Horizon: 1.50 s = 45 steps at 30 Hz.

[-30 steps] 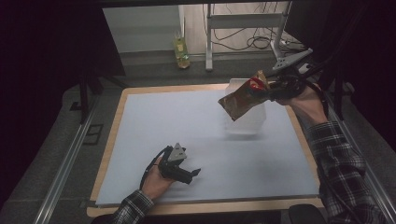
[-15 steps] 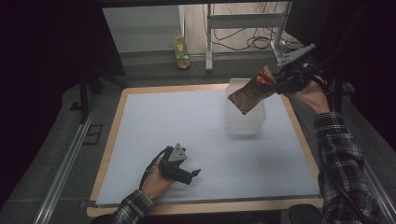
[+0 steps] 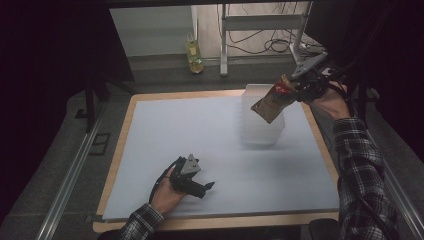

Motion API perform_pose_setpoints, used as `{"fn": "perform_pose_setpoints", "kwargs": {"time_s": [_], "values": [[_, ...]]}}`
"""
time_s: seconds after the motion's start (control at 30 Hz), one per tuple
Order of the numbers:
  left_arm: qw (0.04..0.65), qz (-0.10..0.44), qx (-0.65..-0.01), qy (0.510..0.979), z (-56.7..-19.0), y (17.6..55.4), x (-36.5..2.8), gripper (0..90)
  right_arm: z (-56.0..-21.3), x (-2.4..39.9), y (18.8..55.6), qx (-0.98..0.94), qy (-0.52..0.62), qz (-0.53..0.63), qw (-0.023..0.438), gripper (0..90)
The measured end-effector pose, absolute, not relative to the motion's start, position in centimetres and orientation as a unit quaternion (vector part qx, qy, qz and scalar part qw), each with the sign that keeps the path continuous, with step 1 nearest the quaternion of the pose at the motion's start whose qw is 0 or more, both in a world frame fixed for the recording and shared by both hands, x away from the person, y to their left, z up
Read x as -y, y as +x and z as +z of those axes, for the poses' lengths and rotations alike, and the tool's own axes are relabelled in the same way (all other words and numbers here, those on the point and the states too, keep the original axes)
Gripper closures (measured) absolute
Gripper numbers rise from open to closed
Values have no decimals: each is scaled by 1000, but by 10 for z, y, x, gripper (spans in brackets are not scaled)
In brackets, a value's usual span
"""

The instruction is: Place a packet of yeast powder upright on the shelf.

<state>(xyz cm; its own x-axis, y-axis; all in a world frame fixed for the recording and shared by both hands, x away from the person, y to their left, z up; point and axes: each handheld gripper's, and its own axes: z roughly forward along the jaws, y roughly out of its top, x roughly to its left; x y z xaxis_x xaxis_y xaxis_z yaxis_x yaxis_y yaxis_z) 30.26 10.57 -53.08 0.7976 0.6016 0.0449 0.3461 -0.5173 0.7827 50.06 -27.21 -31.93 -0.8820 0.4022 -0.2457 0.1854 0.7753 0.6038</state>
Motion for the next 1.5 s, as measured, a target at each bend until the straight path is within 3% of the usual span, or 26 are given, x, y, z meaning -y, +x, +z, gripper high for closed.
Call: {"fn": "perform_pose_setpoints", "kwargs": {"time_s": [0.73,1.17,1.33,1.47,1.5], "values": [[401,156,-279,859,-532,302,-106,45,-340,257,512,-952,89,257,142,787],[401,159,-277,858,-531,303,-107,43,-373,236,527,-967,107,196,122,782],[406,160,-280,855,-530,303,-109,39,-381,234,530,-955,140,236,117,742],[414,154,-285,851,-529,304,-113,35,-378,235,529,-954,153,240,96,668],[415,155,-286,850,-529,305,-113,34,-375,235,528,-951,156,247,98,609]]}}
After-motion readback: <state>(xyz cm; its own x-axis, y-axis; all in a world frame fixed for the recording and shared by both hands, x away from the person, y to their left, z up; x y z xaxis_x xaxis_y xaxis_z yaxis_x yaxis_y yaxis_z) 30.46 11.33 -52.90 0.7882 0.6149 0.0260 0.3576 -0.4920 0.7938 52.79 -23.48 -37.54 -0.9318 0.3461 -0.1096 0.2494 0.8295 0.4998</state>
